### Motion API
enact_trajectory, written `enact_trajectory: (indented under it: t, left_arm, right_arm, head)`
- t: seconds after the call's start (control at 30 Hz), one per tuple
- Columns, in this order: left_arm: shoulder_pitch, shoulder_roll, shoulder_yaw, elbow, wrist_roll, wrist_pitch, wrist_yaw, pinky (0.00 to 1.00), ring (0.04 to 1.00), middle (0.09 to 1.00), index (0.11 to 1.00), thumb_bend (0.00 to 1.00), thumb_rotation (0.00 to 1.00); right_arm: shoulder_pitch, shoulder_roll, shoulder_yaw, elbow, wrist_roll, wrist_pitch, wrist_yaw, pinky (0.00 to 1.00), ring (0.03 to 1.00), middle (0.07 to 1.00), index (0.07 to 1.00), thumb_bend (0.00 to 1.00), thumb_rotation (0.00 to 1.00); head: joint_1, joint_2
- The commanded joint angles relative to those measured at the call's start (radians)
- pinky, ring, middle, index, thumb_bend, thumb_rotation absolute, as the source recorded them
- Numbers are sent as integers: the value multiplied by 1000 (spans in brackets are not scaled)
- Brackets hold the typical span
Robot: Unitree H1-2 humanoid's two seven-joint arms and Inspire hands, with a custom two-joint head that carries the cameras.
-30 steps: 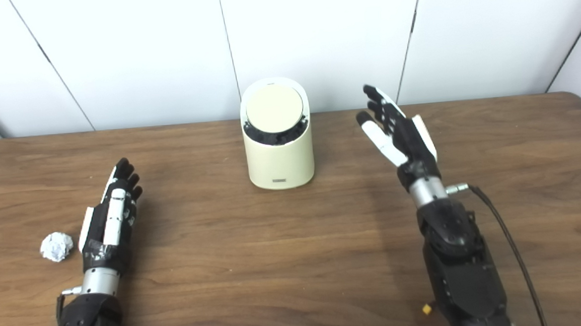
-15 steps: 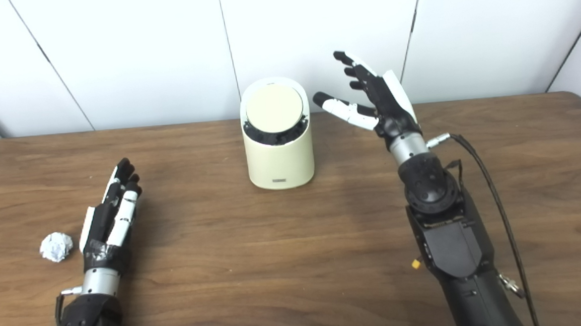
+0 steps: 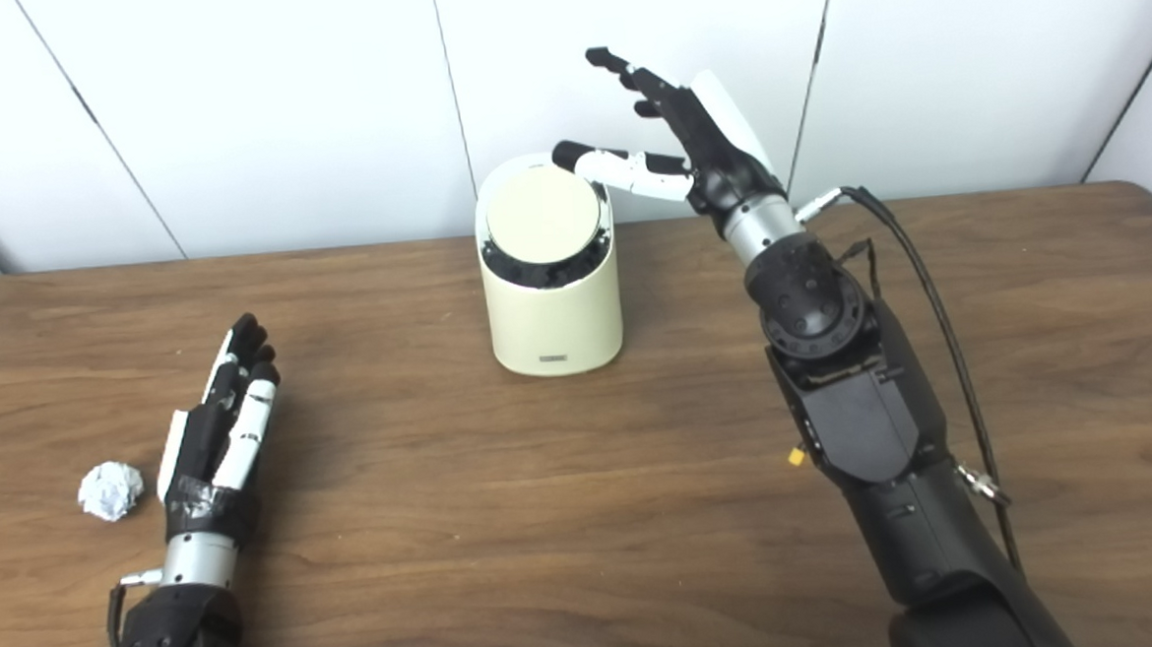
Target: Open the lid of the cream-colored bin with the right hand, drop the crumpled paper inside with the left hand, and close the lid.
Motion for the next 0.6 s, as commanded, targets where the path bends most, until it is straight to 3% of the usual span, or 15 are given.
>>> enact_trajectory:
  t: [0.0,0.07,0.17,0.57]
  left_arm:
    - [7,-2,-2,-13,-3,-26,-3,1000,1000,999,1000,228,542]
    - [10,-7,1,-22,-16,-16,-5,1000,1000,1000,1000,222,566]
    - [14,-9,2,-30,-21,-12,-5,1000,1000,1000,1000,201,684]
    - [15,-6,4,-27,-26,-18,-5,1000,1000,1000,1000,198,766]
  right_arm:
    - [-57,4,-3,7,-5,-35,-14,848,913,922,877,819,613]
    - [-61,11,-4,15,2,-36,-12,855,921,930,883,861,585]
    - [-68,14,0,41,8,-65,-8,856,926,934,886,862,543]
    - [-101,11,54,127,-85,-85,-40,838,906,912,874,917,513]
  head:
    - [-1,1]
    - [-1,2]
    - [-1,3]
    - [-3,2]
